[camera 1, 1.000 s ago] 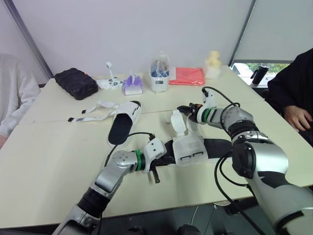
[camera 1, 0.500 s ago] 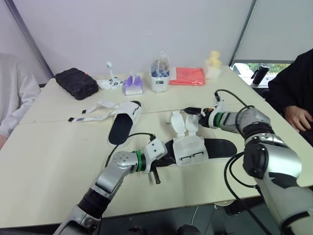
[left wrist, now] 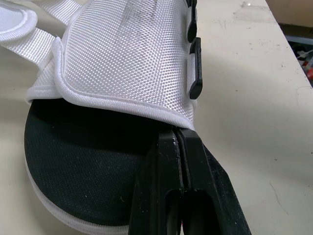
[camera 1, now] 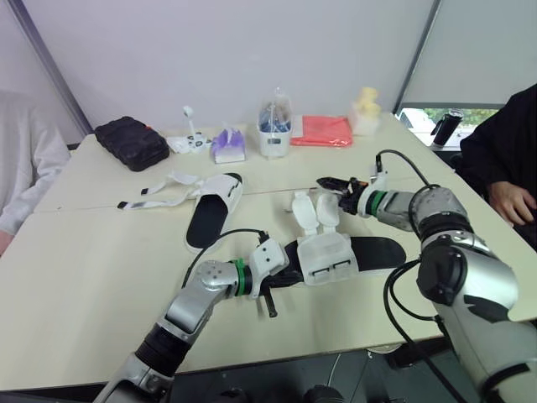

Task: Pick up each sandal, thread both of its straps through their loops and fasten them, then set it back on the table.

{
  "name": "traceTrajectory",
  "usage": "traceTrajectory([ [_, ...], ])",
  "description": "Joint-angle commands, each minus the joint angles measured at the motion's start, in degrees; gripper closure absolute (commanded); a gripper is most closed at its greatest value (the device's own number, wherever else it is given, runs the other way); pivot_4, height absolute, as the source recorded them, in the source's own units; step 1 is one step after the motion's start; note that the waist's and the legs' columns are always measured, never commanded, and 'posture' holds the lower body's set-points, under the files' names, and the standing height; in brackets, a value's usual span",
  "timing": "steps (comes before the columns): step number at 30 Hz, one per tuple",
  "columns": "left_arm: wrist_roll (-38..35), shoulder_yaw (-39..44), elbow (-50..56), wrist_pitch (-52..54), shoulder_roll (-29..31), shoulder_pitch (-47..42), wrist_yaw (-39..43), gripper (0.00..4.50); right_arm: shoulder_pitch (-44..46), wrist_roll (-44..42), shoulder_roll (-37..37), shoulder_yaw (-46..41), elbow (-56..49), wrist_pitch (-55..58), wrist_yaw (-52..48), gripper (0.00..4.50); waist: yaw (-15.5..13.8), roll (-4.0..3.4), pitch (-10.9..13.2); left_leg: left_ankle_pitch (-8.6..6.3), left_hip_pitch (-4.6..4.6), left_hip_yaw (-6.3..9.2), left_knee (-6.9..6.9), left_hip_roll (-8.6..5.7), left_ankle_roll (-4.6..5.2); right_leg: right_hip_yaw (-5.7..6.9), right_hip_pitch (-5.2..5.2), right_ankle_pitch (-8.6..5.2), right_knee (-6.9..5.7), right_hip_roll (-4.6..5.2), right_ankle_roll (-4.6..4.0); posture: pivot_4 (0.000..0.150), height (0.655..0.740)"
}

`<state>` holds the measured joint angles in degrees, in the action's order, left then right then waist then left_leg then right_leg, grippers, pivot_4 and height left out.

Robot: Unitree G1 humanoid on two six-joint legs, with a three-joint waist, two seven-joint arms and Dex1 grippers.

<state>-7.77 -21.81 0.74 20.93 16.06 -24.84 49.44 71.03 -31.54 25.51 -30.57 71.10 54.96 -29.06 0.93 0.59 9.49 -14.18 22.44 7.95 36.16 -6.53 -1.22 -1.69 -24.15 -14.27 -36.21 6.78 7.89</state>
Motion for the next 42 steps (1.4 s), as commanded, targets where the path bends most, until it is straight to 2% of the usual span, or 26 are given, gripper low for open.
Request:
traceTrajectory([
  [1, 0.02, -0.12, 1.74, 0.08, -0.22, 0.58, -0.54, 4.5, 2.57, 0.85, -0.37, 1.39, -1.3, -1.18, -3.34, 4.13, -0.04, 0.0, 0.0, 0.0, 0.0, 0.0, 0.0, 0.0, 0.0, 0.0, 0.0, 0.0, 0.0, 0.0, 0.0, 0.15, 0.74],
  [2, -0.02, -0.04, 1.8, 0.17, -0.25, 0.66, -0.63, 4.5, 2.64, 1.24, -0.44, 2.15, -1.61, -1.24, -4.6, 4.46, -0.03, 0.0, 0.0, 0.0, 0.0, 0.0, 0.0, 0.0, 0.0, 0.0, 0.0, 0.0, 0.0, 0.0, 0.0, 0.15, 0.74],
  [7, -0.19, 0.08, 2.09, 0.43, -0.24, 0.95, -1.05, 4.5, 1.76, 5.6, -0.62, 8.85, -4.92, -5.4, -12.95, 4.46, 0.08, 0.0, 0.0, 0.0, 0.0, 0.0, 0.01, 0.0, 0.0, 0.0, 0.0, 0.0, 0.0, 0.0, 0.0, 0.15, 0.74],
  [9, -0.35, 0.13, 2.12, 0.6, -0.35, 1.08, -1.22, 4.5, -0.85, 8.56, -0.61, 14.09, -10.64, -12.22, -19.91, 4.46, 0.09, 0.0, 0.0, 0.0, 0.0, -0.01, 0.01, 0.0, 0.0, 0.0, -0.01, 0.0, 0.0, 0.0, 0.0, 0.15, 0.74],
  [11, -0.5, 0.12, 2.08, 0.81, -0.52, 1.16, -1.24, 4.5, -6.69, 12.12, 0.03, 20.88, -21.46, -23.93, -29.1, 4.46, -0.05, 0.0, 0.0, 0.0, 0.01, 0.01, 0.03, 0.0, 0.0, 0.01, -0.01, 0.01, -0.01, 0.0, 0.01, 0.15, 0.74],
  [13, -0.56, 0.12, 2.09, 0.97, -0.58, 1.17, -1.22, 4.5, -10.43, 13.57, 0.41, 23.53, -27.61, -31.1, -32.7, 4.46, 0.17, 0.0, 0.0, 0.0, 0.03, 0.0, 0.05, -0.01, 0.0, 0.03, -0.03, 0.03, -0.01, 0.0, 0.06, 0.15, 0.74],
  [14, -0.61, 0.18, 2.09, 1.05, -0.54, 1.16, -1.18, 4.5, -13.0, 15.56, 0.83, 25.17, -31.08, -38.1, -33.56, 4.46, 0.21, 0.0, 0.0, 0.0, 0.03, -0.05, 0.04, -0.01, 0.0, 0.03, -0.06, 0.04, -0.01, 0.01, 0.08, 0.15, 0.74],
  [16, -0.75, 0.49, 2.3, 1.48, -0.14, 1.28, -1.0, 4.5, -21.99, 24.47, 4.73, 32.26, -40.03, -62.72, -36.79, 4.46, -0.01, 0.0, -0.01, 0.0, 0.03, -0.03, 0.05, -0.01, 0.0, 0.05, -0.07, 0.05, -0.01, 0.01, 0.1, 0.15, 0.74],
  [18, -0.99, 0.8, 2.52, 1.83, 0.26, 1.48, -0.79, 4.5, -27.59, 31.29, 8.75, 36.69, -43.04, -83.88, -37.57, 4.46, -0.24, 0.0, -0.01, 0.0, 0.03, -0.02, 0.06, -0.01, -0.01, 0.09, -0.07, 0.06, -0.01, 0.01, 0.11, 0.15, 0.74],
  [20, -1.25, 1.08, 2.53, 2.05, 0.51, 1.59, -0.6, 4.5, -28.97, 39.4, 12.87, 39.33, -39.58, -103.28, -32.74, 4.46, 0.04, 0.0, -0.01, 0.0, 0.01, -0.1, 0.06, -0.01, -0.02, 0.1, -0.06, 0.06, 0.01, 0.02, 0.13, 0.15, 0.74],
  [22, -1.39, 1.2, 2.48, 2.12, 0.66, 1.59, -0.49, 4.5, -28.01, 45.03, 14.86, 39.99, -35.13, -114.36, -26.78, 4.46, 0.26, 0.0, -0.01, 0.01, -0.06, -0.2, 0.08, 0.01, -0.05, 0.09, -0.06, 0.11, -0.02, 0.02, 0.13, 0.15, 0.74],
  [26, -1.83, 1.27, 2.31, 2.43, 0.86, 1.45, -0.28, 4.5, -24.72, 62.11, 18.4, 38.98, -30.22, -132.77, -12.6, 4.46, 0.05, -0.01, -0.02, 0.07, -0.15, -0.22, 0.03, 0.13, -0.14, 0.08, -0.03, 0.19, -0.03, -0.09, -0.01, 0.15, 0.74],
  [30, -2.17, 0.96, 1.84, 2.65, 0.84, 0.82, 0.26, 4.5, -23.79, 77.5, 20.46, 37.34, -30.47, -140.86, 0.45, 4.46, -0.24, -0.01, -0.02, 0.08, -0.15, -0.2, -0.01, 0.13, -0.16, 0.08, -0.05, 0.18, 0.0, -0.11, -0.01, 0.15, 0.74],
  [34, -2.05, 0.87, 1.13, 2.4, 0.76, 0.15, 0.92, 4.5, -21.52, 92.82, 23.17, 39.95, -31.24, -137.48, 19.03, 4.46, -0.2, -0.01, -0.02, 0.09, -0.14, -0.2, -0.01, 0.08, -0.18, 0.04, -0.07, 0.18, -0.01, -0.11, -0.02, 0.15, 0.74],
  [37, -2.02, 0.78, 0.75, 2.31, 0.55, -0.08, 1.08, 4.5, -19.85, 98.94, 24.9, 43.16, -31.21, -135.06, 30.44, 4.46, -0.14, -0.01, -0.02, 0.12, -0.14, -0.21, -0.05, 0.09, -0.21, 0.0, -0.11, 0.18, -0.02, -0.12, -0.03, 0.15, 0.74],
  [38, -2.02, 0.76, 0.63, 2.27, 0.47, -0.14, 1.12, 4.5, -19.34, 100.28, 25.48, 44.56, -30.82, -134.37, 33.22, 3.81, -0.12, -0.01, -0.02, 0.12, -0.14, -0.21, -0.06, 0.09, -0.22, 0.0, -0.11, 0.17, -0.02, -0.12, -0.04, 0.15, 0.74],
  [39, -2.03, 0.74, 0.53, 2.24, 0.4, -0.18, 1.13, 4.5, -18.87, 101.26, 26.03, 45.94, -30.14, -133.58, 35.63, 3.55, -0.15, -0.01, -0.02, 0.12, -0.14, -0.21, -0.07, 0.09, -0.22, -0.01, -0.12, 0.17, -0.02, -0.12, -0.04, 0.15, 0.74],
  [42, -2.07, 0.71, 0.27, 2.15, 0.18, -0.29, 1.07, 4.5, -17.86, 102.79, 27.51, 48.96, -27.8, -130.72, 41.89, 1.97, -0.14, -0.01, -0.02, 0.12, -0.14, -0.25, -0.06, 0.09, -0.22, -0.06, -0.1, 0.17, -0.01, -0.12, -0.04, 0.15, 0.74],
])
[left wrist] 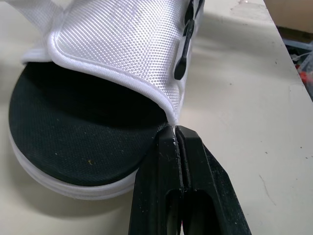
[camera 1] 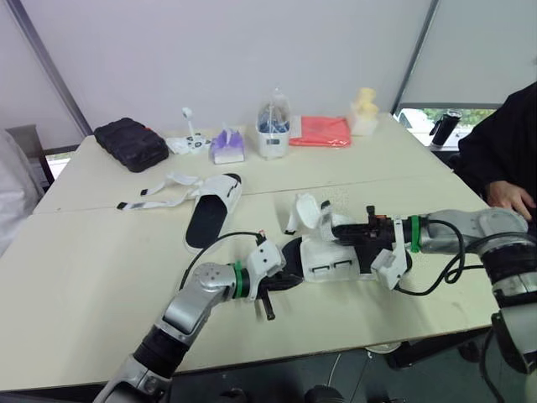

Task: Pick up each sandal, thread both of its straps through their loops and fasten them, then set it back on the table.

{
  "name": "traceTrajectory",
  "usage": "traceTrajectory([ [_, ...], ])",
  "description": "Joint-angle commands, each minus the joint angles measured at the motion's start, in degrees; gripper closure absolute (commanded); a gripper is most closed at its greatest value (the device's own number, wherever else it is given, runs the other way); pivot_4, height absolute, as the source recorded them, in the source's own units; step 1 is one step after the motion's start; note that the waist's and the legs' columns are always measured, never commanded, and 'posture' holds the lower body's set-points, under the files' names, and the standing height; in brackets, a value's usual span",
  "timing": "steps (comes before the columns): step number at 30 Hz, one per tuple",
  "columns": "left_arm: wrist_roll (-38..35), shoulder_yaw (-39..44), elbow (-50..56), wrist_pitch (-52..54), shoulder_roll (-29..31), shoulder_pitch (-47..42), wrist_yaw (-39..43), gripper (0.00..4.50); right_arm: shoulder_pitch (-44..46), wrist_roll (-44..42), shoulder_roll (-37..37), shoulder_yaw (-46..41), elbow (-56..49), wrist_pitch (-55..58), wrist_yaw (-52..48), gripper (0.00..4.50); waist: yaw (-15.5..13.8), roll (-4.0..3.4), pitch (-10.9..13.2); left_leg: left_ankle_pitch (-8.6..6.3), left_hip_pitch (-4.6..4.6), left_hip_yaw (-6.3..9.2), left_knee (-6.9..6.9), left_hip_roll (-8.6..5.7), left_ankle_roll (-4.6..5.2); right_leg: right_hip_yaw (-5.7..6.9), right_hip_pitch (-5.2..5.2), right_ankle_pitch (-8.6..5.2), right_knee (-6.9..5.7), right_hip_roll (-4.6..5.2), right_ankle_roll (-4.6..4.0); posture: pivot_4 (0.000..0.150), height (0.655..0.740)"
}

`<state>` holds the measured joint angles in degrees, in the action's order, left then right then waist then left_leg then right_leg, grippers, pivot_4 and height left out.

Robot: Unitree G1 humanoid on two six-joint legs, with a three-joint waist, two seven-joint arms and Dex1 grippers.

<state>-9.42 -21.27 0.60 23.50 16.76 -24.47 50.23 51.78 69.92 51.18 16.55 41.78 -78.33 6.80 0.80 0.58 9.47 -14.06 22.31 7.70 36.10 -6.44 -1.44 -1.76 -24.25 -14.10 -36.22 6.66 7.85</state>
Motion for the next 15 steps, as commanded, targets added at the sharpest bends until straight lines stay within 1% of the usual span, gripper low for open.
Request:
traceTrajectory([
  [1, -0.42, 0.18, 0.31, -0.45, -0.57, -0.71, 0.28, 4.5, 1.7, 1.7, 2.21, 2.74, 2.04, 3.38, 7.74, 1.55, -0.04, 0.0, 0.0, 0.0, 0.0, -0.01, 0.0, 0.0, 0.0, -0.01, 0.01, 0.0, 0.0, 0.0, 0.0, 0.15, 0.74],
  [3, -0.44, 0.18, 0.14, -0.48, -0.8, -0.73, 0.19, 4.5, 1.46, 2.35, 3.55, 4.13, 2.65, 5.3, 11.79, 0.45, -0.06, 0.0, 0.0, 0.0, 0.0, -0.01, 0.0, 0.0, 0.0, -0.02, 0.01, 0.0, 0.0, 0.0, 0.0, 0.15, 0.74],
  [4, -0.46, 0.19, 0.09, -0.49, -0.89, -0.71, 0.2, 4.5, 0.98, 2.92, 4.43, 4.74, 2.07, 6.22, 14.29, 0.04, -0.1, 0.0, 0.0, 0.0, 0.0, -0.01, 0.0, 0.0, 0.0, -0.02, 0.01, 0.0, 0.0, 0.0, 0.0, 0.15, 0.74],
  [6, -0.49, 0.29, -0.1, -0.53, -0.95, -0.79, 0.35, 4.5, 0.23, 2.64, 5.69, 5.79, 1.18, 6.89, 16.96, 0.04, -0.06, 0.0, 0.0, 0.0, 0.0, -0.02, 0.0, -0.01, 0.0, -0.03, 0.02, 0.0, 0.0, 0.0, 0.0, 0.15, 0.74],
  [7, -0.47, 0.33, -0.21, -0.57, -0.98, -0.87, 0.43, 4.5, 0.1, 0.97, 5.92, 5.97, 1.6, 6.31, 16.44, 0.04, -0.01, 0.0, 0.0, 0.0, 0.0, -0.02, 0.0, -0.01, 0.0, -0.03, 0.02, 0.0, 0.0, 0.0, -0.01, 0.15, 0.74],
  [9, -0.38, 0.33, -0.48, -0.68, -1.07, -1.06, 0.57, 4.5, 0.45, -6.79, 5.09, 4.97, 5.76, 5.26, 11.64, 0.04, 0.15, 0.0, 0.0, 0.0, 0.0, -0.03, -0.01, 0.0, 0.0, -0.04, 0.02, 0.0, 0.01, -0.01, 0.0, 0.15, 0.74],
  [10, -0.32, 0.32, -0.6, -0.75, -1.11, -1.15, 0.62, 4.5, 0.82, -12.59, 4.16, 4.18, 9.11, 4.8, 7.79, 0.04, 0.26, 0.0, 0.0, 0.0, 0.0, -0.06, -0.01, 0.02, 0.01, -0.04, 0.02, 0.0, 0.01, -0.02, 0.0, 0.15, 0.74],
  [11, -0.27, 0.32, -0.71, -0.8, -1.14, -1.24, 0.67, 4.5, 1.2, -20.08, 2.98, 3.59, 13.13, 4.4, 1.69, 0.04, 0.35, 0.01, 0.01, 0.0, -0.01, -0.09, -0.01, 0.04, 0.01, -0.05, 0.05, 0.0, 0.03, -0.02, -0.01, 0.15, 0.74],
  [12, -0.25, 0.31, -0.72, -0.8, -1.15, -1.24, 0.72, 4.5, 1.01, -29.71, 1.81, 2.48, 15.88, 5.77, -6.73, 0.04, 0.39, 0.02, 0.01, 0.0, -0.04, -0.1, -0.02, 0.06, 0.02, -0.05, 0.12, 0.01, 0.08, -0.03, -0.01, 0.15, 0.74],
  [13, -0.21, 0.3, -0.79, -0.83, -1.15, -1.26, 0.77, 4.5, -0.52, -43.03, 0.77, 1.02, 14.94, 10.37, -17.92, 0.04, 0.47, 0.05, 0.03, -0.02, -0.08, -0.12, -0.01, 0.07, 0.05, -0.05, 0.19, 0.01, 0.11, -0.03, -0.01, 0.15, 0.74],
  [14, -0.2, 0.3, -0.75, -0.85, -1.12, -1.21, 0.81, 4.5, -2.53, -55.02, 0.19, -0.46, 11.51, 16.82, -28.7, 0.04, 0.53, 0.07, 0.05, -0.03, -0.17, -0.15, -0.01, 0.1, 0.08, -0.05, 0.33, 0.02, 0.18, -0.05, -0.02, 0.15, 0.74],
  [15, -0.21, 0.31, -0.75, -0.84, -1.09, -1.19, 0.85, 4.5, -4.17, -63.47, 0.45, -1.25, 7.52, 21.12, -35.91, 0.04, 0.47, 0.08, 0.06, -0.09, -0.31, -0.13, 0.01, 0.17, 0.18, -0.03, 0.54, 0.02, 0.25, -0.08, -0.02, 0.15, 0.74],
])
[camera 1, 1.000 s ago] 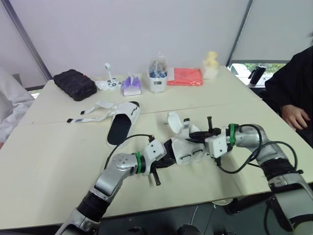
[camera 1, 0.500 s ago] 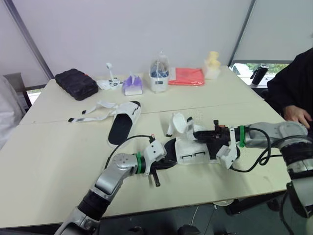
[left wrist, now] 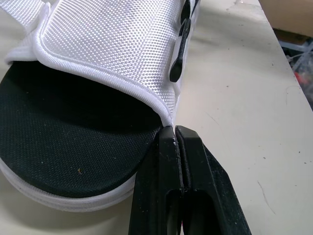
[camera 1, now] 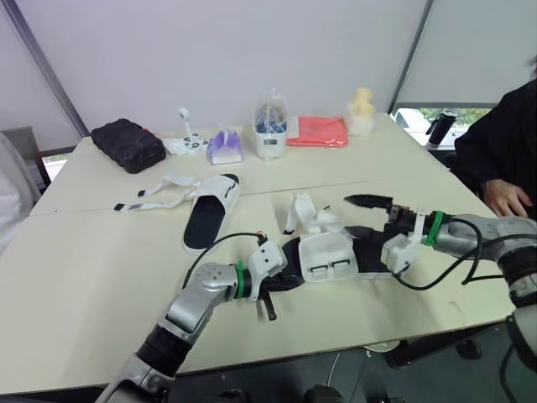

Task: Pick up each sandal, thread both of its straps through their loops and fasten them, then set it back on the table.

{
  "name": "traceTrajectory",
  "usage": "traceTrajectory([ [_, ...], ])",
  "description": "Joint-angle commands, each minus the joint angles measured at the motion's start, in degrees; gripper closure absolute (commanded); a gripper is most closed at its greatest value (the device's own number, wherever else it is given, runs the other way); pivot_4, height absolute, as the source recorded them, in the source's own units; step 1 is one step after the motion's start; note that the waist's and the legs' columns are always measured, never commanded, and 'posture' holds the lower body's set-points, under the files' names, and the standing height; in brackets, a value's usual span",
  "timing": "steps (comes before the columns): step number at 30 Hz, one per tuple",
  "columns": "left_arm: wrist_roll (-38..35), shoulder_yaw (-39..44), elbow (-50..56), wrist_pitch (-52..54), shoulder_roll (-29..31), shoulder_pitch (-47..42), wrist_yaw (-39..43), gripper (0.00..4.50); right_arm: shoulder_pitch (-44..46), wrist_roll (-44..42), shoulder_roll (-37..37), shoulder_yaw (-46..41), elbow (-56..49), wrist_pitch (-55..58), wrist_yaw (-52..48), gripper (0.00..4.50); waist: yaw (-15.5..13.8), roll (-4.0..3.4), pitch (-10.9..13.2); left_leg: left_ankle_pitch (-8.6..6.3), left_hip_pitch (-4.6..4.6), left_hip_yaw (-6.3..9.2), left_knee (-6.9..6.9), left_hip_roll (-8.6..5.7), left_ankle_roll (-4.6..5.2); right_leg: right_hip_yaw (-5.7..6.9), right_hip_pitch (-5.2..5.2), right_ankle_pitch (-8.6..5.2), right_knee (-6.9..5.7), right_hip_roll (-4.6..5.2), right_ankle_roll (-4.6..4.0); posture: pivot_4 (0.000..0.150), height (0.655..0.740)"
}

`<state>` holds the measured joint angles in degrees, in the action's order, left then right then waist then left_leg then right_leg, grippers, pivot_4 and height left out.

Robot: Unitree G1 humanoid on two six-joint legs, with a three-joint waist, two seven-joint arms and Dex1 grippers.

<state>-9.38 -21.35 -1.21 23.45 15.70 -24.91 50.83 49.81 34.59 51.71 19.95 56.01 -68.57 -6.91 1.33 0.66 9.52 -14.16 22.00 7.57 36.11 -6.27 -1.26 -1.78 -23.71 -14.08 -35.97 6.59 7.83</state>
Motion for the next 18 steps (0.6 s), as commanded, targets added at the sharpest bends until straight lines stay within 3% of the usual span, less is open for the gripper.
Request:
traceTrajectory([
  [1, -0.26, 0.42, 1.01, -0.77, 0.0, -0.77, 0.29, 4.5, -4.24, -37.17, -0.33, -6.64, -12.47, 20.47, -30.25, 0.04, -0.28, -0.01, 0.01, -0.04, -0.15, 0.04, 0.0, 0.01, 0.06, 0.02, 0.19, 0.0, 0.08, 0.0, 0.0, 0.15, 0.74],
  [3, -0.31, 0.43, 0.93, -0.74, -0.01, -0.82, 0.38, 4.5, -6.82, -52.01, -0.97, -10.89, -23.07, 42.77, -40.49, 0.04, -0.42, -0.03, 0.0, -0.13, -0.36, 0.15, 0.02, 0.0, 0.21, 0.12, 0.53, 0.0, 0.25, 0.0, 0.0, 0.15, 0.74],
  [5, -0.31, 0.3, 0.68, -0.78, -0.22, -0.98, 0.4, 4.5, -5.95, -64.65, -1.77, -14.84, -30.54, 70.11, -42.29, 0.04, -0.58, -0.03, -0.01, -0.27, -0.43, 0.18, 0.04, -0.02, 0.44, 0.12, 0.62, 0.0, 0.29, 0.02, 0.01, 0.15, 0.74],
  [8, -0.08, -0.04, 0.31, -1.01, -0.61, -1.25, 0.4, 4.5, -0.09, -76.94, -3.44, -18.47, -34.78, 106.43, -36.26, 0.04, -0.58, -0.07, -0.02, -0.34, -0.45, 0.23, 0.04, -0.02, 0.54, 0.14, 0.57, 0.03, 0.24, 0.05, -0.04, 0.15, 0.74],
  [11, 0.17, -0.23, 0.33, -1.25, -0.71, -1.32, 0.32, 4.5, 9.07, -82.53, -7.32, -22.36, -29.3, 135.85, -28.23, 0.04, -0.7, -0.12, -0.06, -0.35, -0.4, 0.23, -0.02, 0.0, 0.53, 0.16, 0.41, 0.03, 0.18, 0.09, -0.08, 0.15, 0.74],
  [14, 0.25, -0.17, 0.39, -1.26, -0.98, -1.12, -0.14, 4.5, 17.87, -80.34, -12.1, -30.25, -15.68, 147.66, -16.21, 0.04, -0.87, -0.15, -0.08, -0.34, -0.12, 0.23, 0.03, -0.02, 0.51, 0.19, 0.16, 0.04, 0.13, 0.14, -0.08, 0.15, 0.74],
  [18, 0.28, -0.11, 1.2, -1.02, -1.53, -0.18, -1.29, 4.5, 25.58, -77.18, -14.51, -38.15, -0.35, 149.09, -6.41, 0.04, -2.16, -0.16, -0.09, -0.08, 0.57, 0.2, 0.18, -0.17, 0.07, 0.22, -0.53, 0.09, -0.03, 0.25, -0.11, 0.15, 0.74],
])
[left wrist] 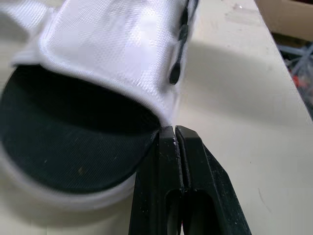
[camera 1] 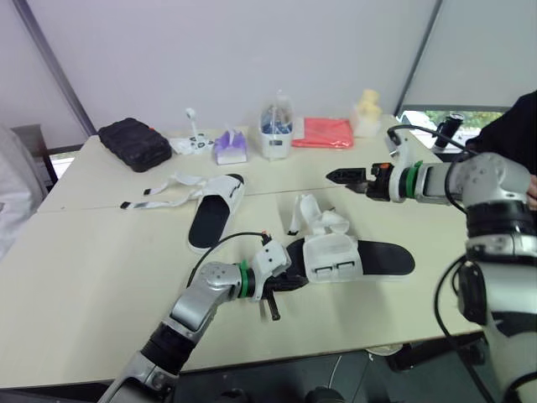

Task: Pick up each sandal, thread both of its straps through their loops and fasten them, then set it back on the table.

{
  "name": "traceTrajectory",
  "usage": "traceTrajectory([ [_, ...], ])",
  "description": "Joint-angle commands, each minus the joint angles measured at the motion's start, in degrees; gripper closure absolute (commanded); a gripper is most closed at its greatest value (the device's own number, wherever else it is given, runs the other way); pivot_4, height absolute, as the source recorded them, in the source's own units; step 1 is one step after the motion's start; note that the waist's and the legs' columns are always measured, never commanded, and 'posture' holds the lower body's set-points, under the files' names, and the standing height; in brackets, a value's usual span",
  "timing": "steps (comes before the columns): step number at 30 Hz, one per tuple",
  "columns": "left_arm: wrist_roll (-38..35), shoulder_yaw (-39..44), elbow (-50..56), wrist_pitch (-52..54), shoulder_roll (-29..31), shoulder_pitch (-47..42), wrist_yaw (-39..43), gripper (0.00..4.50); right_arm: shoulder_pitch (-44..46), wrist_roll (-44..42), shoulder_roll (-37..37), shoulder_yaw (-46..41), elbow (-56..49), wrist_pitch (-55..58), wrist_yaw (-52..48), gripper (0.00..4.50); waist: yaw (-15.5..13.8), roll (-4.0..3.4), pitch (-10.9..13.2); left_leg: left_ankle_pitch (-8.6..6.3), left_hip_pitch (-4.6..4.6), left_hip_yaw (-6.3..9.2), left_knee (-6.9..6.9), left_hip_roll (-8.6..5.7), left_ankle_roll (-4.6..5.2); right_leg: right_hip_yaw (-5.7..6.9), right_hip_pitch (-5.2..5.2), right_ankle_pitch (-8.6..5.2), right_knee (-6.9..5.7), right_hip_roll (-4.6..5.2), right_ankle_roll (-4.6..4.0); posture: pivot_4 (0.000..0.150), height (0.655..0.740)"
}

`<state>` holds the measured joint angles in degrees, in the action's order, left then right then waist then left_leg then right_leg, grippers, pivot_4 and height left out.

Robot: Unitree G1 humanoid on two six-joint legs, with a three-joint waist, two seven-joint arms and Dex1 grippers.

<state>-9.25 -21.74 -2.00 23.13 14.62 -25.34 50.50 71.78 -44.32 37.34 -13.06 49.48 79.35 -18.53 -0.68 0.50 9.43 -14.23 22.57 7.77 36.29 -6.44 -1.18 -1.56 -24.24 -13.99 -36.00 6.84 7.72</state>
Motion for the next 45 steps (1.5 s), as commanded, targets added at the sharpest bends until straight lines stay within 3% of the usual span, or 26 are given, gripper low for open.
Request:
traceTrajectory([
  [1, 0.14, 0.34, 2.26, -0.68, -0.53, 0.56, -1.3, 4.5, 4.58, 2.59, -0.64, -5.97, 8.05, 1.17, 6.43, 0.04, -0.15, 0.0, 0.0, 0.0, 0.04, 0.0, 0.0, -0.01, 0.0, 0.01, -0.03, 0.0, 0.0, 0.0, 0.0, 0.15, 0.74],
  [15, -0.39, 0.51, 4.63, 0.34, -0.48, 2.62, -3.8, 4.5, 6.98, 9.58, -4.85, -8.95, 12.49, 1.9, 6.3, 0.04, 1.08, 0.0, 0.0, -0.01, 0.02, -0.13, -0.03, 0.04, 0.03, 0.01, -0.1, 0.01, -0.1, -0.03, 0.02, 0.15, 0.74],
  [18, -0.29, 0.4, 4.57, 0.24, -0.45, 2.5, -3.79, 4.5, 6.6, 10.77, -6.0, -9.16, 12.87, 0.85, 5.78, 0.93, 1.42, 0.0, 0.0, -0.01, 0.02, -0.13, -0.04, 0.04, 0.02, 0.01, -0.1, 0.01, -0.1, -0.03, 0.02, 0.15, 0.74],
  [25, -0.26, 0.5, 4.52, 0.18, -0.38, 2.53, -3.89, 4.5, 7.07, 12.19, -6.53, -10.63, 14.01, 0.25, 4.86, 4.46, 1.47, -0.01, 0.0, -0.01, -0.01, -0.13, -0.05, 0.06, 0.02, 0.02, -0.1, 0.01, -0.13, -0.05, 0.02, 0.15, 0.74],
  [35, -0.33, 0.51, 4.04, -0.15, -0.44, 2.27, -3.87, 4.5, 6.1, 16.04, -5.99, -6.69, 10.96, -1.64, -0.2, 4.46, 1.53, -0.01, 0.0, -0.01, -0.01, -0.13, -0.04, 0.06, 0.02, 0.01, -0.1, 0.01, -0.13, -0.05, 0.02, 0.15, 0.74],
  [40, -0.63, 0.63, 3.9, 0.24, -0.51, 2.28, -3.73, 4.5, 5.81, 15.82, -3.61, -7.05, 6.99, -8.65, -7.18, 4.46, 1.41, -0.01, 0.0, -0.01, -0.01, -0.13, -0.04, 0.05, 0.02, 0.02, -0.1, 0.01, -0.13, -0.05, 0.02, 0.15, 0.74],
  [45, -1.04, 0.6, 3.6, 0.59, -0.36, 2.19, -2.97, 4.5, 3.04, 13.4, -0.59, -7.07, -1.15, -8.42, -15.02, 4.46, 1.45, -0.01, 0.0, -0.02, -0.01, -0.13, -0.05, 0.05, 0.05, 0.03, -0.1, 0.01, -0.12, -0.05, 0.02, 0.15, 0.74],
])
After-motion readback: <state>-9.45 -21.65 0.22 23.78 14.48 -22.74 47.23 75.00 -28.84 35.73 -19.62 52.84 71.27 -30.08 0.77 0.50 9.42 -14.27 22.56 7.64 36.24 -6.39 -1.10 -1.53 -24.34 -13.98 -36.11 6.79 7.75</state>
